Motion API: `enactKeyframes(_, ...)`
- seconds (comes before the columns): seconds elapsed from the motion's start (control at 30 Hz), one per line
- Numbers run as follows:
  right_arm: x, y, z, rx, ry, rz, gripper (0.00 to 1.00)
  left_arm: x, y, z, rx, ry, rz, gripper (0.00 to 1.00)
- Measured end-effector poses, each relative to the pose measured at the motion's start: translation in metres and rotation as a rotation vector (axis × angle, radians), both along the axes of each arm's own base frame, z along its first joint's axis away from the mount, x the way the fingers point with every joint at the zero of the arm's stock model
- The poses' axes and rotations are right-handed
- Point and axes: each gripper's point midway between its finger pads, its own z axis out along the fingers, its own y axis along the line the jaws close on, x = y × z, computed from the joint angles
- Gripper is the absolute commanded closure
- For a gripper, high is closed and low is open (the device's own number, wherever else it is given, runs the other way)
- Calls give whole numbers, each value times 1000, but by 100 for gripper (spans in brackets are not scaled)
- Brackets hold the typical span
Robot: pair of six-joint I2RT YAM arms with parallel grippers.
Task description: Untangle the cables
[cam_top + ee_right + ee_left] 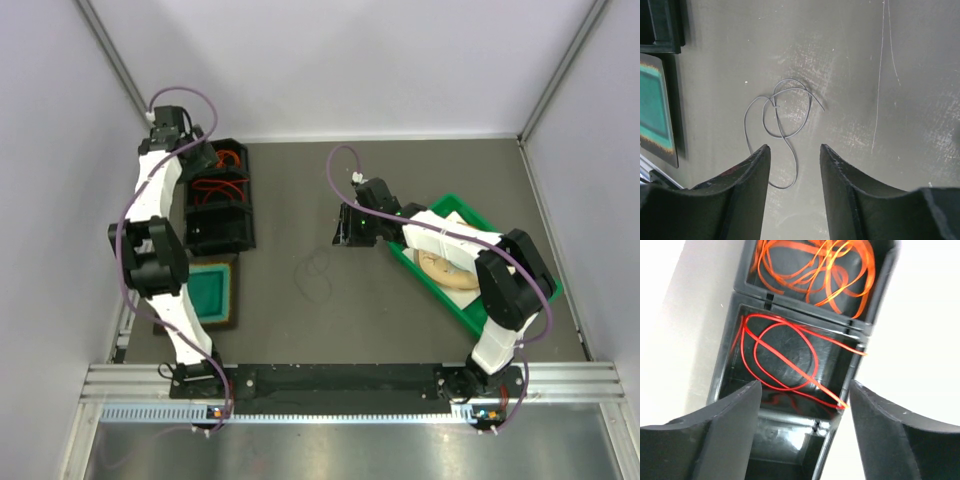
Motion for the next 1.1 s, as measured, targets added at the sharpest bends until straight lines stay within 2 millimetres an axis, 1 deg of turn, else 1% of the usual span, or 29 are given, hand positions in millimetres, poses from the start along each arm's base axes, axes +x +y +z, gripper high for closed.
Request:
enactKeyframes(0.03, 0, 0, 0, 0, 0, 0, 53, -2, -2, 13, 6, -26, -6, 11)
enactKeyframes(0.1, 0, 0, 0, -2, 1, 0, 50, -6, -6, 37, 20, -73, -18, 10)
enactKeyframes(0.13, 0, -1, 1, -3, -1, -2, 47, -9, -10, 50, 33, -103, -22, 10)
enactKeyframes(0.17, 0, -1, 1, -4, -3, -4, 41, -15, -17, 60, 45, -120, -30, 10)
enactKeyframes(0.2, 0, -3, 2, -5, -7, -8, 39, -22, -25, 66, 55, -131, -42, 11)
enactKeyframes(0.23, -1, -4, 3, -7, -10, -15, 37, -28, -34, 71, 61, -138, -58, 11)
enactKeyframes(0.27, -2, -7, 6, -9, -15, -20, 34, -41, -54, 77, 76, -151, -90, 11)
enactKeyframes(0.33, -6, -13, 11, -12, -25, -31, 33, -62, -91, 78, 72, -160, -166, 11)
enactKeyframes(0.37, -8, -17, 15, -14, -33, -40, 32, -76, -115, 73, 58, -167, -219, 11)
enactKeyframes(0.4, -11, -22, 22, -17, -46, -51, 31, -94, -137, 64, 41, -151, -274, 12)
enactKeyframes(0.47, -13, -30, 34, -22, -76, -74, 29, -119, -163, 46, 13, -124, -339, 12)
enactKeyframes(0.53, -12, -43, 51, -33, -132, -112, 28, -145, -182, 20, -9, -69, -381, 12)
enactKeyframes(0.6, -13, -57, 66, -45, -186, -148, 28, -165, -199, -4, -34, -12, -408, 11)
enactKeyframes(0.67, -15, -74, 81, -66, -246, -191, 28, -184, -215, -29, -47, 48, -429, 11)
enactKeyframes(0.73, -16, -89, 93, -87, -294, -227, 28, -199, -233, -48, -36, 100, -459, 11)
enactKeyframes(0.8, -17, -104, 102, -110, -334, -264, 28, -206, -255, -66, -9, 134, -503, 11)
enactKeyframes(0.87, -17, -116, 106, -129, -354, -291, 28, -210, -271, -84, 26, 164, -540, 13)
enactKeyframes(0.9, -17, -120, 106, -139, -358, -301, 28, -211, -276, -94, 50, 182, -553, 14)
enactKeyframes(0.93, -18, -125, 104, -150, -359, -309, 28, -210, -279, -103, 72, 199, -558, 15)
enactKeyframes(1.0, -21, -130, 100, -168, -353, -313, 28, -206, -278, -117, 115, 221, -557, 20)
enactKeyframes(1.03, -22, -131, 96, -177, -346, -313, 28, -202, -277, -121, 135, 227, -553, 21)
enactKeyframes(1.07, -23, -132, 94, -184, -341, -311, 28, -197, -277, -125, 158, 229, -549, 26)
enactKeyframes(1.1, -24, -133, 91, -189, -335, -310, 28, -193, -277, -127, 176, 228, -548, 28)
